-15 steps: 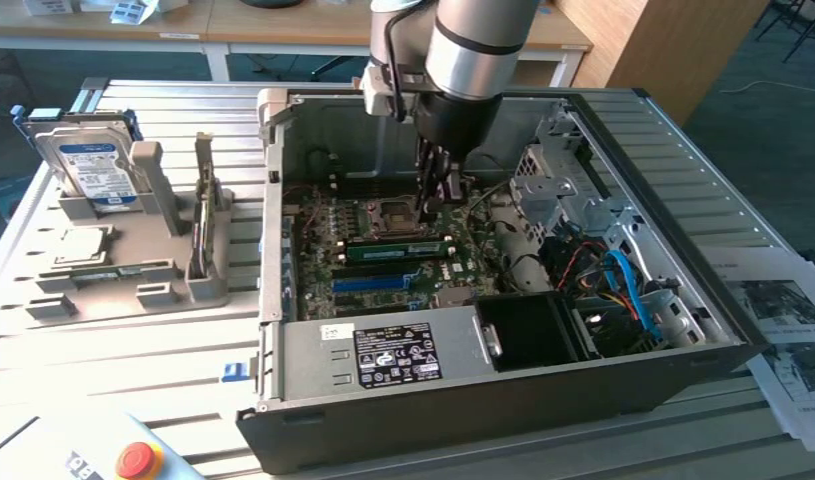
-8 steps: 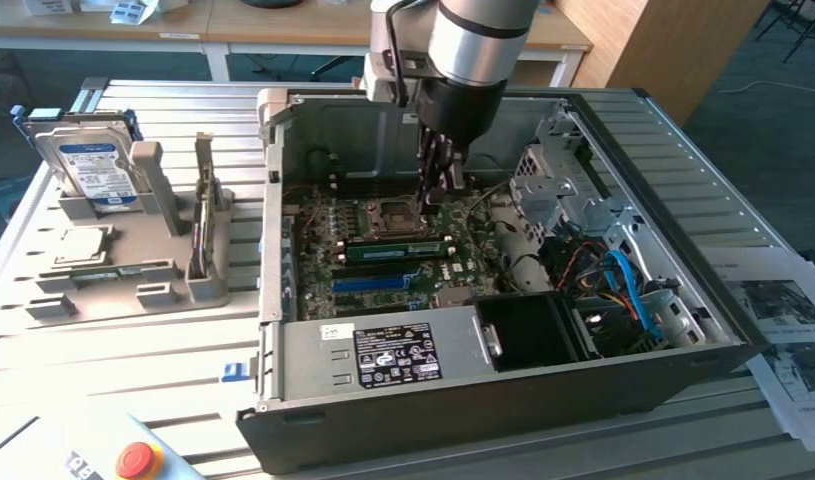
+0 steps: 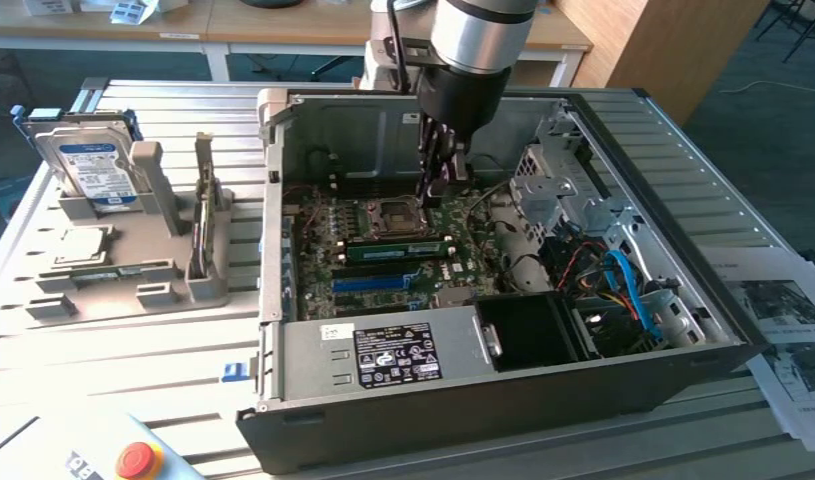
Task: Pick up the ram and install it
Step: 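Insert the ram into the slot, then press down the ram until it locks into place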
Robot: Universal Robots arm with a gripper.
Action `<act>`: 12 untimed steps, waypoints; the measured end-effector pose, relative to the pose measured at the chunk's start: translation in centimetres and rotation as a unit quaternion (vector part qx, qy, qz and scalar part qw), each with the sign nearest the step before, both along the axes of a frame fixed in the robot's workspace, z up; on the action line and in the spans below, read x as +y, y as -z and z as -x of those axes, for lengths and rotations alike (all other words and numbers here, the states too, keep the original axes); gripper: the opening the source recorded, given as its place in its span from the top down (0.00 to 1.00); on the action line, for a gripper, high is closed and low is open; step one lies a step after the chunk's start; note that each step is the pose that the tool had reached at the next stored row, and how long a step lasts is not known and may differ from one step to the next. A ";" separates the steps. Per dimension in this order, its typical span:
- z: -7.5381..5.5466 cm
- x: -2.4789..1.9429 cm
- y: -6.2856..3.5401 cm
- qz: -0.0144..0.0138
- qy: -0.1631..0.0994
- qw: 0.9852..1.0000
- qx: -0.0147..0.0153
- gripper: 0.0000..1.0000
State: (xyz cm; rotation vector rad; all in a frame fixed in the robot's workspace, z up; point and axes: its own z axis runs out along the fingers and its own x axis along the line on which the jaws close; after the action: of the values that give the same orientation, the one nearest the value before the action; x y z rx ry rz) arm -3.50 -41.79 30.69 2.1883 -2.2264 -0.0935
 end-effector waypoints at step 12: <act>0.0 0.00 -0.01 0.000 0.000 1.000 0.000 0.75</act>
State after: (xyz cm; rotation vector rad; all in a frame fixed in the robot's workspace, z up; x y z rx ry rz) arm -3.50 -41.80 30.69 2.1883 -2.2263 -0.0934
